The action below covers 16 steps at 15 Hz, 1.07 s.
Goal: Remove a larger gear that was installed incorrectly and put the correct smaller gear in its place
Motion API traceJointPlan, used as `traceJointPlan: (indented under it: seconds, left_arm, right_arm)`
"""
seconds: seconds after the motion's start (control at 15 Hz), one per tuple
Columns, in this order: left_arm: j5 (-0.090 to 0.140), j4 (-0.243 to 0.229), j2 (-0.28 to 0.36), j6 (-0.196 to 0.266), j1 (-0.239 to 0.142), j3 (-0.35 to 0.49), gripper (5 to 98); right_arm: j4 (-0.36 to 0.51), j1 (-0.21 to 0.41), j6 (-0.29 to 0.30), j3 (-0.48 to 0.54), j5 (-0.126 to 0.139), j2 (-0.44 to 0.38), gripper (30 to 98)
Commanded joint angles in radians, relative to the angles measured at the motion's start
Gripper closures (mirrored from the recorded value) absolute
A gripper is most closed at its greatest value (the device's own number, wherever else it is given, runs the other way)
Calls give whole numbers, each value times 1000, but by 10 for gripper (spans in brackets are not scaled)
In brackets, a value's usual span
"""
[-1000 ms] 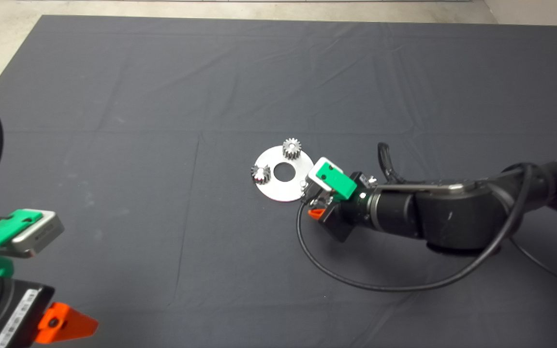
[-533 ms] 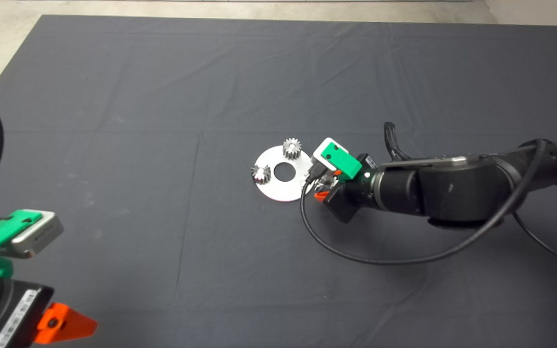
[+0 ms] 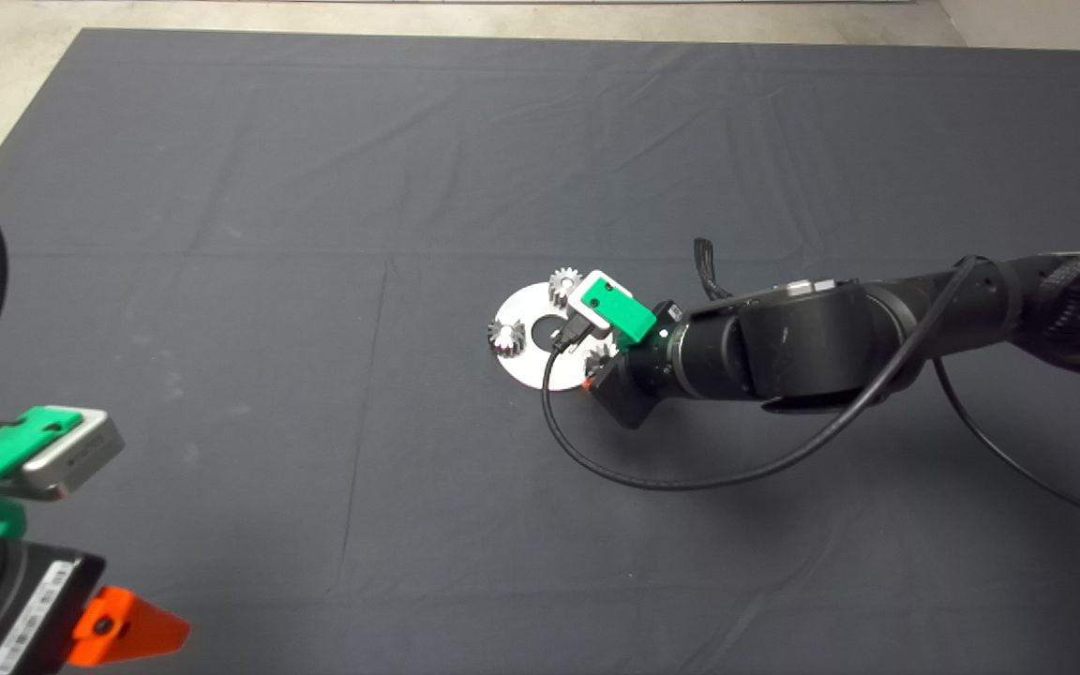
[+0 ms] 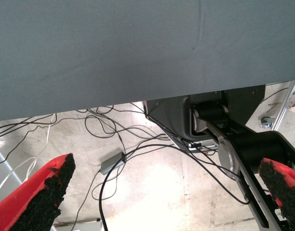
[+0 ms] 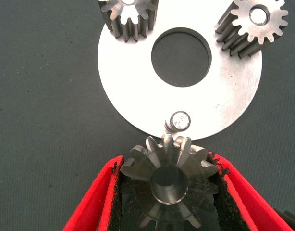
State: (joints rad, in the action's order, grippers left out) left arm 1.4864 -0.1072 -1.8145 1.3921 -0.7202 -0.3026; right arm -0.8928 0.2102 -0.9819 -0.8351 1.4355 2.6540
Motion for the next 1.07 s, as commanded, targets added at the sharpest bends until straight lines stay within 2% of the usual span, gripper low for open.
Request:
traceJointPlan:
  seconds: [0.0,0.47,0.93,1.0]
  left_arm:
    - [6,-15,3,4,-2,18,54]
    - [6,-14,3,4,-1,18,54]
    - [5,-14,3,4,-1,18,54]
    - [6,-15,3,4,-1,18,54]
  right_arm:
    - [14,25,-11,-20,-9,5,864]
    - [40,26,-80,-88,-11,45,864]
    - [48,26,-96,-121,-14,56,864]
    - [48,26,-96,-128,-23,56,864]
